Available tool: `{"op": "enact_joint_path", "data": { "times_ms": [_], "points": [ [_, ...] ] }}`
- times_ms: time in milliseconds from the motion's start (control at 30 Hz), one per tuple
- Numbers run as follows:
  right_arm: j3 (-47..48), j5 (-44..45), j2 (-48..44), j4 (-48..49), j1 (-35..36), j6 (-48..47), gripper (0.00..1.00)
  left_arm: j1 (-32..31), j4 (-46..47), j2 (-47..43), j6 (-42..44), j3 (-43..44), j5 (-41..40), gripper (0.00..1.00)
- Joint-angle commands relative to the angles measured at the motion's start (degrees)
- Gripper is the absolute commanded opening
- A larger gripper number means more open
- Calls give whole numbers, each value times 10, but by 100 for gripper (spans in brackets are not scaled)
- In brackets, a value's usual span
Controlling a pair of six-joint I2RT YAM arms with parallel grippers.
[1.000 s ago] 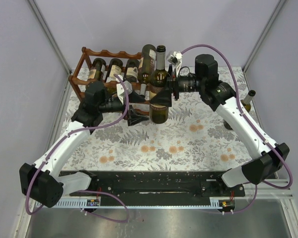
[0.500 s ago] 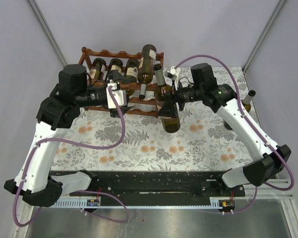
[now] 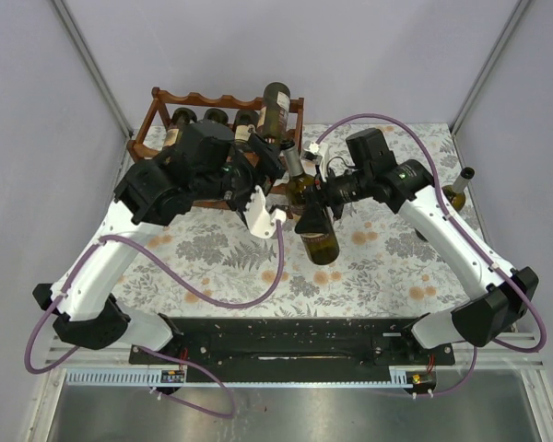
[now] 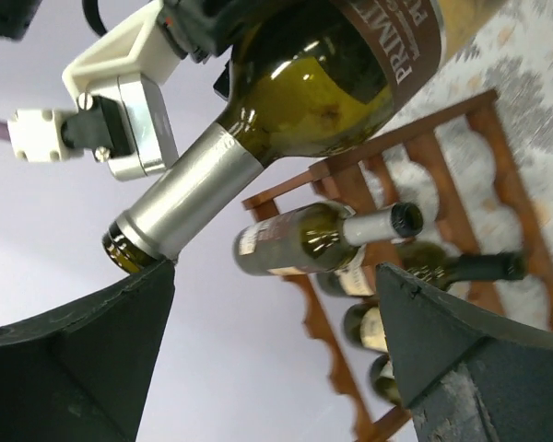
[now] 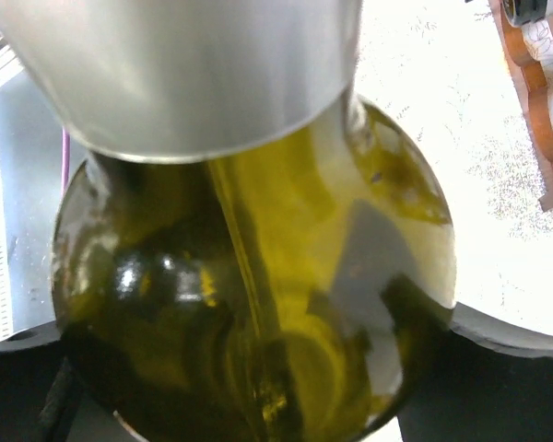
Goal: Put the wine bottle on the wine rack
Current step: Adjust the wine bottle.
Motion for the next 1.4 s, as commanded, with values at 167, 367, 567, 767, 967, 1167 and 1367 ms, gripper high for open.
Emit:
{"op": "enact_joint_path", "data": {
  "times_ms": [167, 367, 567, 767, 967, 1167, 1367],
  "points": [
    [13, -61, -16, 13, 6, 0, 0, -56, 87, -24, 188, -52, -118, 90],
    [7, -57, -13, 11, 6, -4, 0, -62, 126, -30, 196, -55, -136, 89],
    [2, -52, -15, 10, 6, -9, 0, -62, 127, -43, 186, -46, -149, 88],
    [14, -63, -5, 1, 6, -8, 0, -64, 112, -40, 205, -61, -145, 88],
    [13, -65, -8, -1, 6, -4, 0, -70, 113, -19, 228, -67, -148, 88],
    [12, -66, -8, -2, 6, -2, 0, -81, 114, 1, 235, -59, -154, 87],
    [13, -67, -11, -2, 6, -2, 0, -84, 114, 2, 233, -82, -184, 81]
  ]
}}
